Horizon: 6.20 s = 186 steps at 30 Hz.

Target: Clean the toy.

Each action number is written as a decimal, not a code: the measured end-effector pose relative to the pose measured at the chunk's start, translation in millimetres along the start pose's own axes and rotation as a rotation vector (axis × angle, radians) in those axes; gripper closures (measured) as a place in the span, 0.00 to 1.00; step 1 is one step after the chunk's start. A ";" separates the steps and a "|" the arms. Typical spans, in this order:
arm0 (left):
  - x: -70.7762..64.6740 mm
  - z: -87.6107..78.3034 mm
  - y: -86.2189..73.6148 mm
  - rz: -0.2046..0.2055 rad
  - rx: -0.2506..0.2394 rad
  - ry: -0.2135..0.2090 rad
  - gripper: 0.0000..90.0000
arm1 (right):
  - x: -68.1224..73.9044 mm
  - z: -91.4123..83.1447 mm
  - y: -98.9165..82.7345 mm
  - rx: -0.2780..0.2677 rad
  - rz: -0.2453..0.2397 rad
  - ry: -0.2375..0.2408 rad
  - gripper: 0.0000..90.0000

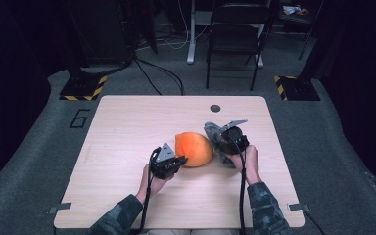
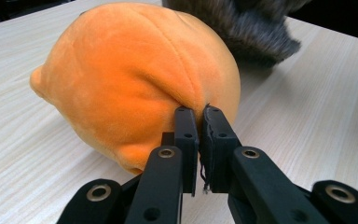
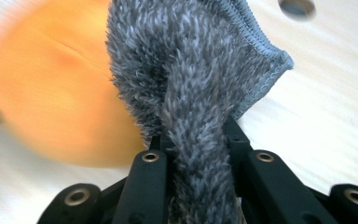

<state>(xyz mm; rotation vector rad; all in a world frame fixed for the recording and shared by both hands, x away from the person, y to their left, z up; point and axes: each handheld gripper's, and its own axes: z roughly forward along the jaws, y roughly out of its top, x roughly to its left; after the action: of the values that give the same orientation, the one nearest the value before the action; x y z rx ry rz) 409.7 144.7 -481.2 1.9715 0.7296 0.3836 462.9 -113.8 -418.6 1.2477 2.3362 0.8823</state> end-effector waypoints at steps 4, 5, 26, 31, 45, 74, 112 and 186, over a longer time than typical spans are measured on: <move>-0.6 -0.1 0.0 0.002 -0.006 0.010 0.94 | 22.6 -2.2 8.0 0.016 -0.077 0.060 0.85; -0.3 -0.4 0.0 0.003 -0.007 0.012 0.94 | 27.7 2.2 7.7 0.034 -0.097 0.066 0.85; -7.3 2.8 -3.2 0.120 0.012 0.171 0.88 | 29.2 17.4 1.7 0.010 -0.072 0.062 0.84; -10.3 -1.5 0.5 0.131 -0.022 0.147 0.95 | 34.5 2.9 9.2 -0.028 -0.086 0.055 0.84; -14.7 -4.9 5.5 0.141 -0.027 0.094 0.97 | 61.1 6.8 11.3 -0.026 -0.157 0.046 0.83; -10.9 -2.9 2.5 0.130 -0.013 0.068 0.97 | -5.1 29.9 -13.4 0.089 -0.001 -0.038 0.84; -10.8 -0.6 0.2 0.140 -0.006 0.057 0.96 | -1.4 58.6 -29.2 0.174 -0.010 -0.028 0.84; -10.4 -5.5 3.2 0.134 -0.041 0.079 0.91 | 24.3 20.1 -0.6 0.031 -0.081 0.007 0.84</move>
<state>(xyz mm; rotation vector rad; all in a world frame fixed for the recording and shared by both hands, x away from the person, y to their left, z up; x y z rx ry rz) 399.8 140.7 -475.4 1.9814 0.6352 0.5552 460.4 -86.5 -434.3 1.1552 2.3963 0.8283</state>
